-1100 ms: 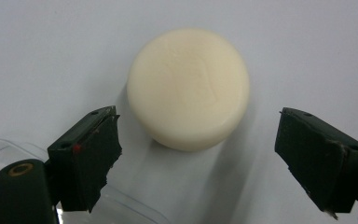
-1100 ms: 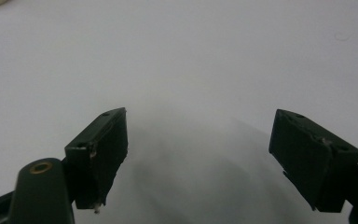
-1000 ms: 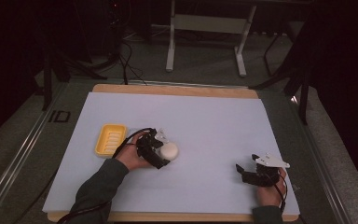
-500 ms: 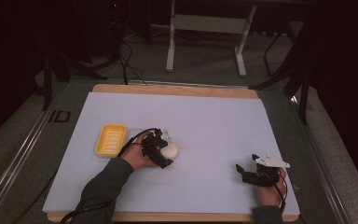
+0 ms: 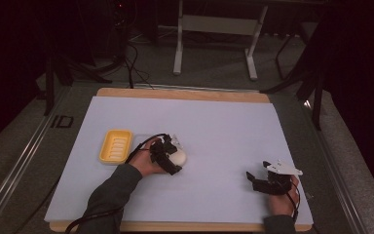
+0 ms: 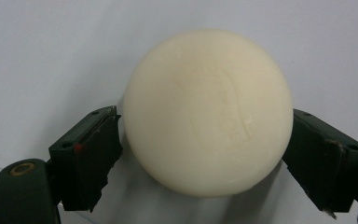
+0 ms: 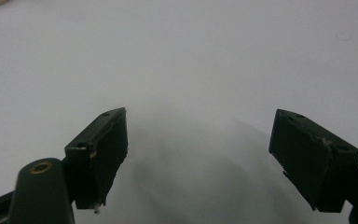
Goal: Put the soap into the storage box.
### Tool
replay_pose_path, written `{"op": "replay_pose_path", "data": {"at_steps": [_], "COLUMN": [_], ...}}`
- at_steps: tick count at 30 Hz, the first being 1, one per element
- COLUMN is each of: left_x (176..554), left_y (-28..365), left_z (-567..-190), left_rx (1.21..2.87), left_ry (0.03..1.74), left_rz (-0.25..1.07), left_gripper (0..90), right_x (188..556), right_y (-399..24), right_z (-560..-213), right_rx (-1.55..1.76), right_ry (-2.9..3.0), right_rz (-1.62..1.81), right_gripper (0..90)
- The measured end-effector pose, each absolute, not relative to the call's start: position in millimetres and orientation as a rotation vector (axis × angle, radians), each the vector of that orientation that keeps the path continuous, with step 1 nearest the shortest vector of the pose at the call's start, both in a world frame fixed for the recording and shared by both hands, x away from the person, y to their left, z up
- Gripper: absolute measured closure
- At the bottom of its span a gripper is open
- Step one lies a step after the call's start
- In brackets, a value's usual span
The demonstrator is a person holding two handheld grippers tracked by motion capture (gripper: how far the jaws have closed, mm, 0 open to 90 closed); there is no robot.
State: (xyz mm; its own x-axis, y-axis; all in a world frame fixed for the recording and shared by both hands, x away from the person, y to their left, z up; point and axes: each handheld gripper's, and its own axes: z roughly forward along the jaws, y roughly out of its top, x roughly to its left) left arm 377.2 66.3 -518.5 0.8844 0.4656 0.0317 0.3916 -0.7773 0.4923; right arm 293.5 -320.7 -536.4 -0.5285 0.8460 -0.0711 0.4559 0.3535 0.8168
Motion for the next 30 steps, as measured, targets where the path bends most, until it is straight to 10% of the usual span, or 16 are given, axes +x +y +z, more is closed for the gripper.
{"op": "replay_pose_path", "data": {"at_steps": [30], "left_x": [366.3], "left_y": [71.8], "left_z": [-510.3], "left_rx": [2.689], "left_ry": [0.523], "left_rz": [0.129], "left_gripper": [25.2], "right_x": [293.3], "right_y": [-321.1], "right_z": [-536.4], "right_rx": [1.133], "right_ry": [2.127], "right_rz": [1.061], "right_gripper": [18.9]}}
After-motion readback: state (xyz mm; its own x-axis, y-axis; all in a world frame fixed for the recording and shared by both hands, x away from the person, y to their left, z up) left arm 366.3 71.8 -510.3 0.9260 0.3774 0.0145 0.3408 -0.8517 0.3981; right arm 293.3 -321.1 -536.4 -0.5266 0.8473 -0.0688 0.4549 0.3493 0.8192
